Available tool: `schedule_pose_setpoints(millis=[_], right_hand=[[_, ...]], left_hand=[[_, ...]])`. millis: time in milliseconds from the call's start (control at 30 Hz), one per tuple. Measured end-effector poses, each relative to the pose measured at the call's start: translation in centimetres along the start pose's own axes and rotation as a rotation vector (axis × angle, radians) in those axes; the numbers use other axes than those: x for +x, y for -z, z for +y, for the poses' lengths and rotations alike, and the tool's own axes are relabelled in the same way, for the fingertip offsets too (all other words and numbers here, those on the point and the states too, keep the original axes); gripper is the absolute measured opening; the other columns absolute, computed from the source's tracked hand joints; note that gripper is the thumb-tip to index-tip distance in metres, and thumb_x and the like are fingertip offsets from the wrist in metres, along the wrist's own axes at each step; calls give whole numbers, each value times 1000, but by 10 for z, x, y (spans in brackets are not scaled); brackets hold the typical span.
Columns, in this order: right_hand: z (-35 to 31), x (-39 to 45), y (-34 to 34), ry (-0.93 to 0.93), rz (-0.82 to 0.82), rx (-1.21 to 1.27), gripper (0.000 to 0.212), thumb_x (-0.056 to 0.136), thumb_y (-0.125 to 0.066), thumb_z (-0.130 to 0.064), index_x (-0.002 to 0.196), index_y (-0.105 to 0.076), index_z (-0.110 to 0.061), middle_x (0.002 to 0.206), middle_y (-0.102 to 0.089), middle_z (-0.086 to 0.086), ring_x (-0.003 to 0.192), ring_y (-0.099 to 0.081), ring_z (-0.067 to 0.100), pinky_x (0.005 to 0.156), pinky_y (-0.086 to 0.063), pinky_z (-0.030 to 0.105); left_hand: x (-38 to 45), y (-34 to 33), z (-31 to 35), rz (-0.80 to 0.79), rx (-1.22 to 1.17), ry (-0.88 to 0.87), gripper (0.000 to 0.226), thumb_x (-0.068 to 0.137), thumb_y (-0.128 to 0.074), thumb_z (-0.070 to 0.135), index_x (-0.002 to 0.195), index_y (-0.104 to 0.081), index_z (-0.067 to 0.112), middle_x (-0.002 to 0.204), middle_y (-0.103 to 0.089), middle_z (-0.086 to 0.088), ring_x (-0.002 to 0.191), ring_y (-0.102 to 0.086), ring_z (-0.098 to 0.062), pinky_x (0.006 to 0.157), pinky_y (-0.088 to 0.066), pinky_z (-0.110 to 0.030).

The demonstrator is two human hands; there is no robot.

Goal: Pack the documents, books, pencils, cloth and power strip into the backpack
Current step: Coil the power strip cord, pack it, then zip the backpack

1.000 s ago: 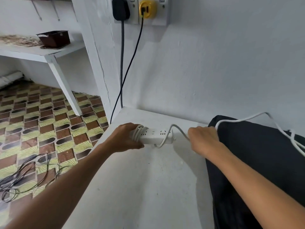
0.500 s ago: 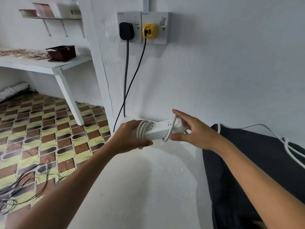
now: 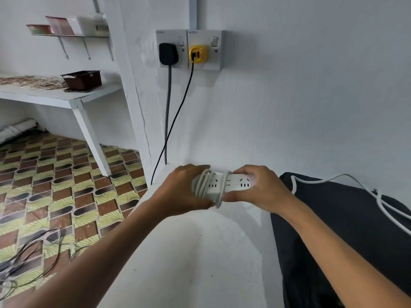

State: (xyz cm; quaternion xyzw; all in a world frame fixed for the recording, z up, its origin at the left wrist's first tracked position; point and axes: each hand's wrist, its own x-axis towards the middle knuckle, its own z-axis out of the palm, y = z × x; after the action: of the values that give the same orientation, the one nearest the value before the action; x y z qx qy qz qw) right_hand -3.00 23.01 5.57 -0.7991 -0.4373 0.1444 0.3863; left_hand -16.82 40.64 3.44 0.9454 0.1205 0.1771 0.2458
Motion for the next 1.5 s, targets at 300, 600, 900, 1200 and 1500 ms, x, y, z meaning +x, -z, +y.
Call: schedule_pose_setpoints(millis=[300, 600, 900, 1200, 1500], right_hand=[[-8, -6, -10, -15, -187, -193, 51, 69, -75, -56, 113, -65, -32, 102, -68, -9, 92, -62, 12, 82, -53, 33], [13, -19, -14, 53, -361, -274, 69, 68, -59, -76, 128, -46, -43, 95, -64, -11, 79, -62, 8, 72, -55, 30], [35, -21, -13, 73, -205, -17, 64, 62, -75, -66, 120, -51, -53, 99, -66, -10, 85, -63, 13, 81, -55, 39], [33, -10, -20, 72, -107, -122, 63, 66, -72, -65, 121, -51, -43, 88, -64, -12, 74, -59, 9, 70, -53, 33], [30, -20, -41, 192, 101, -666, 90, 76, -56, -71, 147, -25, -25, 100, -64, 0, 92, -58, 20, 76, -44, 31]], left_hand=[[-4, -15, 16, -29, 67, -31, 95, 59, -85, 46, 141, -42, 24, 127, -57, 4, 117, -47, -16, 88, -35, -22], [-2, -16, 14, -165, -211, 131, 101, 38, -81, 56, 131, -50, 31, 106, -62, 12, 95, -61, -7, 75, -56, -21], [2, 7, -5, 52, -1437, 588, 25, 94, -42, 1, 114, -55, -6, 124, -56, -31, 105, -64, -40, 86, -56, -45], [-12, -25, -3, 203, -1223, 444, 30, 82, -64, 16, 106, -66, -1, 102, -71, -17, 88, -69, -28, 75, -58, -38], [-8, -24, -7, 159, -798, 532, 18, 80, -74, 10, 94, -71, -1, 89, -73, -17, 82, -72, -30, 72, -60, -35]])
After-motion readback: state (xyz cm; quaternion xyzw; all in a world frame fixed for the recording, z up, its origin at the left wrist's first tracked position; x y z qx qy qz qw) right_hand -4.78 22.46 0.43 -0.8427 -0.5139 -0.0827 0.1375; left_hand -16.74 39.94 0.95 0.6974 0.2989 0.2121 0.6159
